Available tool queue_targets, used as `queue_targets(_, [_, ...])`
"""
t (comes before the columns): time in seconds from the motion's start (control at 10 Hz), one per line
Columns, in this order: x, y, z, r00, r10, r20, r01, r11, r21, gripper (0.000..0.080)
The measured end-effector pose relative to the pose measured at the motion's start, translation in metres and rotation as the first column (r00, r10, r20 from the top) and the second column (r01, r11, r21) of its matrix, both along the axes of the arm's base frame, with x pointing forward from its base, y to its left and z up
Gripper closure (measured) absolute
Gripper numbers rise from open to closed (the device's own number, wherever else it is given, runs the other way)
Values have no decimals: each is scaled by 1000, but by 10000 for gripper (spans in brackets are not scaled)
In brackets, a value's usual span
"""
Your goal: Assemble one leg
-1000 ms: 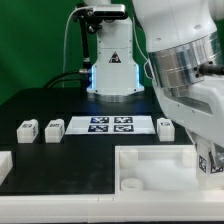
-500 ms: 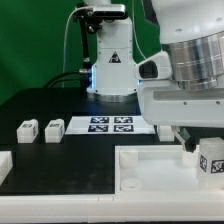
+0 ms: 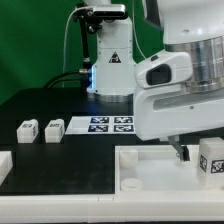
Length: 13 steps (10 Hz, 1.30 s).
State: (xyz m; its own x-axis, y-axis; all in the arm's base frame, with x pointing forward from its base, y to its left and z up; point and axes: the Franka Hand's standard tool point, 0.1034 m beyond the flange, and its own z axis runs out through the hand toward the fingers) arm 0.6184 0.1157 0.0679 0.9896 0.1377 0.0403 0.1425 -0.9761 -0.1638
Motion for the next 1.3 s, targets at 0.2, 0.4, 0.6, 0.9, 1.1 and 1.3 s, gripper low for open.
queue_targets(0.2, [0,0,0,1000,-2,-1,2,1000,1,242])
queue_targets(0.4, [-1,3,0,978,-204,-39,205,979,12,425])
queue_targets(0.6, [-1,-1,-1,930,-361,-70,362,932,3,495])
queue_targets(0.9, [1,5,0,596,-789,-152,795,606,-30,497])
queue_targets(1.1, [2,3,-1,313,-917,-248,941,334,-45,497])
queue_targets(1.3, [3,4,0,131,-946,-297,984,161,-80,500])
